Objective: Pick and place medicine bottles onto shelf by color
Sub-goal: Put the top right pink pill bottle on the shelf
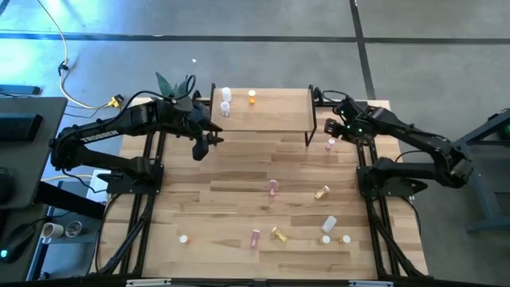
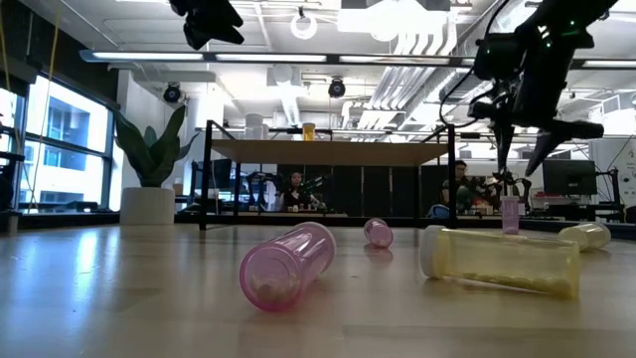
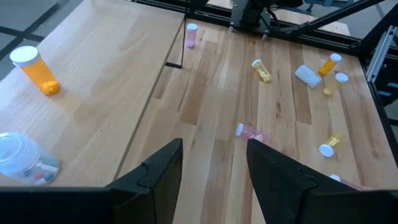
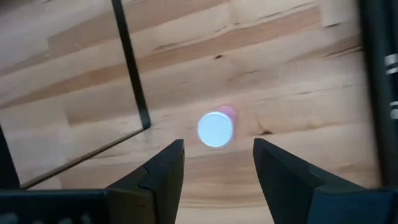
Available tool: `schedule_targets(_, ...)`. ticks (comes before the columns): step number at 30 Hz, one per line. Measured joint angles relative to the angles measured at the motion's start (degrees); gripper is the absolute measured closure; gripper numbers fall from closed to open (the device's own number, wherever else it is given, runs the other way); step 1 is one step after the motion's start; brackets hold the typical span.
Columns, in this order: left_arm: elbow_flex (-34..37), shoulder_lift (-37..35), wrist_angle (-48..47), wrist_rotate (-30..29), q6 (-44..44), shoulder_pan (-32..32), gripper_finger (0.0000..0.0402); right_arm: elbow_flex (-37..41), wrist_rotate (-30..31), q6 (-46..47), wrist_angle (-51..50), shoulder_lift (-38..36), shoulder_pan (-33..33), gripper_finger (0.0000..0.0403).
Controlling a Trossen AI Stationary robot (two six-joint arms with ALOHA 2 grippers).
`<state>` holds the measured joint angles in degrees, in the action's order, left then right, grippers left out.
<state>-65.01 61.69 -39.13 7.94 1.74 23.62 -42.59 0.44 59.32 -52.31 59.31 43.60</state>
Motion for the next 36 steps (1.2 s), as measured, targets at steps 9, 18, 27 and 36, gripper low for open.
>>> schedule_targets(9, 0.0, 0.0, 0.0, 0.0, 0.0, 0.0, 0.0234, 3.4, 0.6, -0.8, 3.6, 1.6, -1.0, 0.0219)
schedule_targets(18, 0.0, 0.0, 0.0, 0.0, 0.1, 0.0, 0.0234, 3.4, 0.8, -3.8, 6.8, 7.3, -1.0, 0.0219)
schedule_targets(27, 0.0, 0.0, 0.0, 0.0, 0.2, 0.0, 0.0234, 3.4, 1.3, -4.1, 7.3, 10.5, -1.0, 0.0219)
schedule_targets(36, 0.0, 0.0, 0.0, -1.6, 0.0, 0.0, 0.0234, 3.4, 2.0, -4.1, 7.7, 12.0, -1.0, 0.0258)
